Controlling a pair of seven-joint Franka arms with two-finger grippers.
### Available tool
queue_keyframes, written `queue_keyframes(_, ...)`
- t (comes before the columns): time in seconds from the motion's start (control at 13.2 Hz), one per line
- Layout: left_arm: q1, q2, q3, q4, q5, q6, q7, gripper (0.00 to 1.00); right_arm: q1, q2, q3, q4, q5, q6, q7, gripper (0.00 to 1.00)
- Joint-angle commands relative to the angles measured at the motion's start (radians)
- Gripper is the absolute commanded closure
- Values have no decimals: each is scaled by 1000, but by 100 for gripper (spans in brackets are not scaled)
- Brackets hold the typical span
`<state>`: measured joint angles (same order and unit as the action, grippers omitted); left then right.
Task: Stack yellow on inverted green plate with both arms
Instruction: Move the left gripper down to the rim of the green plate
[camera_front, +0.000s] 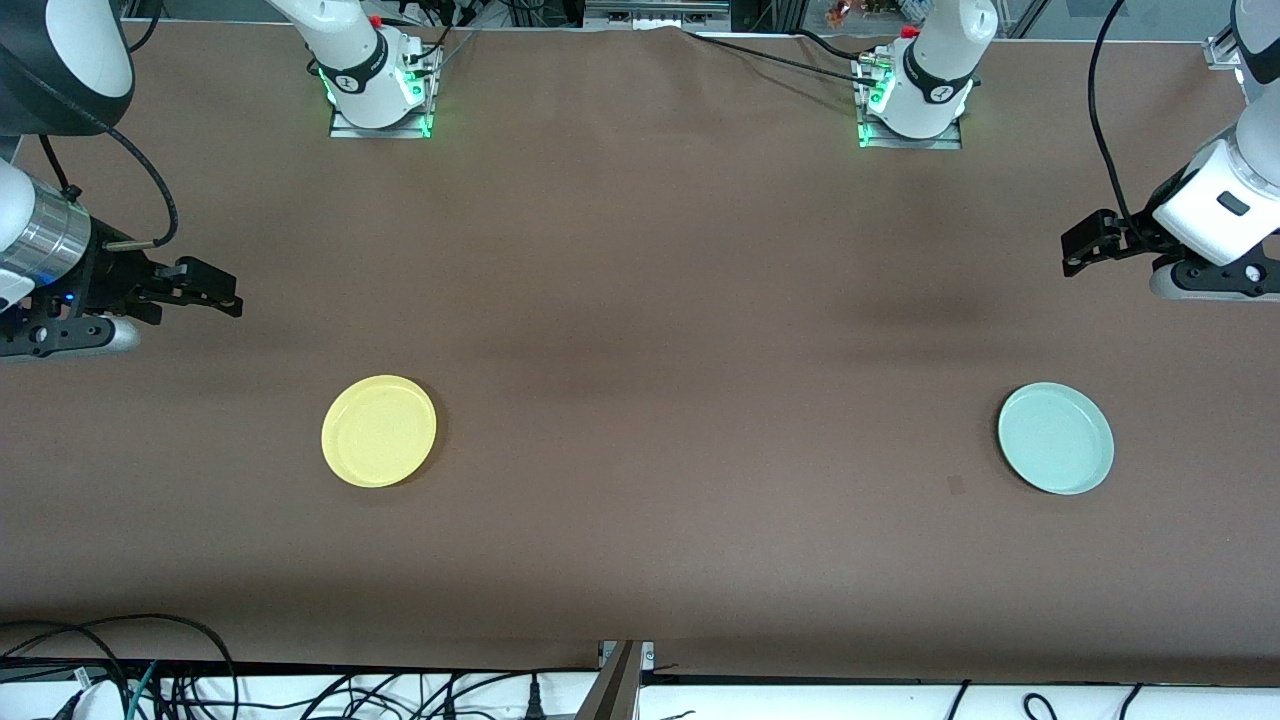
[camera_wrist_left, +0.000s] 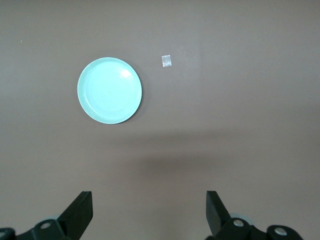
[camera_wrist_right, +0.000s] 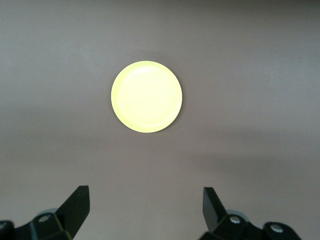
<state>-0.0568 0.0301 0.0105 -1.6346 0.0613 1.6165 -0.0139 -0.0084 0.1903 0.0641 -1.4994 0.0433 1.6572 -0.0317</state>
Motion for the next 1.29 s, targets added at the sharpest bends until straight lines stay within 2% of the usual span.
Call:
queue_keyframes(0.0, 6, 22, -6, 45, -32, -27, 11, 0, -8, 6, -7, 8, 17, -10, -13, 0)
queue_keyframes(0.3, 8, 25, -6, 44, -32, -27, 17, 0, -8, 6, -7, 8, 17, -8, -13, 0)
queue_keyframes(0.53, 6, 65, -1, 48, -14, -24, 52, 0, -8, 6, -7, 8, 17, -7, -13, 0)
queue_keyframes(0.76, 40, 170, -1, 90, -28, -17, 162, 0, -8, 6, -7, 8, 17, -4, -14, 0)
queue_keyframes(0.98, 57, 341, -1, 205, -20, -4, 236, 0, -7, 6, -7, 8, 13, -4, -14, 0)
queue_keyframes(1.13, 92, 408, -1, 233, -21, 48, 337, 0, -8, 6, -7, 8, 17, -5, -14, 0)
queue_keyframes(1.21, 116, 434, -1, 228, -20, 115, 404, 0, -7, 6, -7, 8, 17, -5, -14, 0)
